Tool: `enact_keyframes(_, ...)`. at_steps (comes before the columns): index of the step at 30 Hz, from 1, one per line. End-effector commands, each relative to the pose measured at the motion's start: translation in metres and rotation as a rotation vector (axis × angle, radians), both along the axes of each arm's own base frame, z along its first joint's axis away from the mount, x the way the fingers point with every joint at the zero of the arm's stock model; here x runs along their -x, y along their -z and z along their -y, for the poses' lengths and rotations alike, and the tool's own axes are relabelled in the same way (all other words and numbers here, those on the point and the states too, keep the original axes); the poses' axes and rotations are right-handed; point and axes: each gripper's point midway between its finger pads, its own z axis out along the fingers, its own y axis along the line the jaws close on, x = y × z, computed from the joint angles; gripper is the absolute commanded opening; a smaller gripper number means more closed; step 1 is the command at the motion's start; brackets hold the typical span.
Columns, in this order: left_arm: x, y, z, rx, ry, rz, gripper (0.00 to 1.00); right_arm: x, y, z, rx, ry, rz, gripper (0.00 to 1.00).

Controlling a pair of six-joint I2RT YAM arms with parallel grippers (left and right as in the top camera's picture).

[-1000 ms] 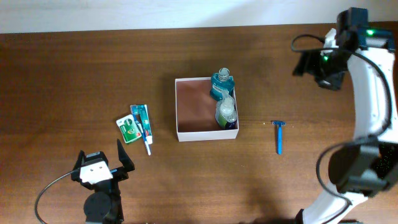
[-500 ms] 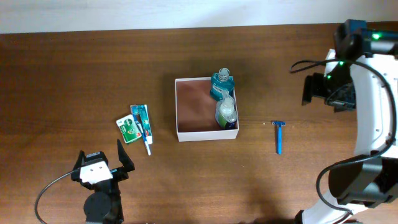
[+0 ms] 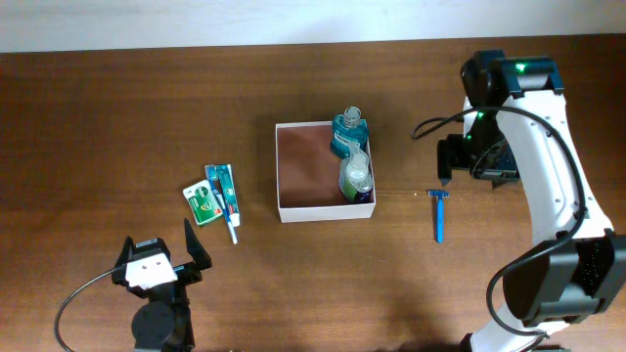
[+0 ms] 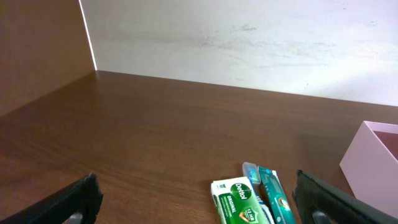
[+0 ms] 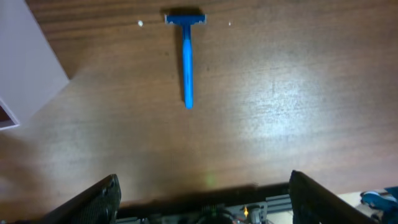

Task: Pack container
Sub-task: 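Move the right gripper right and lower it over the blue razor, then close the right gripper on the blue razor handle and lift it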

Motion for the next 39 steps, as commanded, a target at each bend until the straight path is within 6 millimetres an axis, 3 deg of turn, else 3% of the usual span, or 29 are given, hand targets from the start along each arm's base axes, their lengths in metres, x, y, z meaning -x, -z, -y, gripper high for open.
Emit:
enact_keyframes(1, 0.000, 0.004, 0.000, -0.017, 0.001, -0.008, 0.99, 0.010, 0.015, 0.001, 0.022, 0.021, -0.022, 0.79)
enact_keyframes(10, 0.000, 0.004, -0.001, -0.017, 0.001, -0.007, 0.99, 0.007, 0.086, -0.014, 0.019, -0.033, 0.001, 0.78)
enact_keyframes(13, 0.000, 0.004, -0.001, -0.017, 0.001, -0.007, 0.99, 0.006, 0.101, -0.015, 0.018, -0.033, 0.018, 0.77)
enact_keyframes(17, 0.000, 0.004, -0.001, -0.017, 0.001, -0.007, 0.99, 0.007, 0.126, -0.012, 0.016, -0.026, 0.039, 0.71)
enact_keyframes(21, 0.000, 0.004, -0.001, -0.017, 0.001, -0.007, 1.00, 0.016, 0.148, -0.007, 0.013, -0.002, 0.035, 0.55)
enact_keyframes(25, 0.000, 0.004, 0.000, -0.017, 0.001, -0.008, 0.99, 0.017, 0.150, -0.006, 0.013, -0.001, 0.033, 0.44)
enact_keyframes(32, 0.000, 0.004, -0.001, -0.017, 0.001, -0.007, 0.99, -0.003, 0.156, -0.007, 0.009, 0.000, 0.105, 0.43)
enact_keyframes(39, 0.000, 0.004, 0.000, -0.017, 0.001, -0.008, 0.99, -0.008, 0.159, -0.003, 0.033, -0.002, 0.123, 0.42)
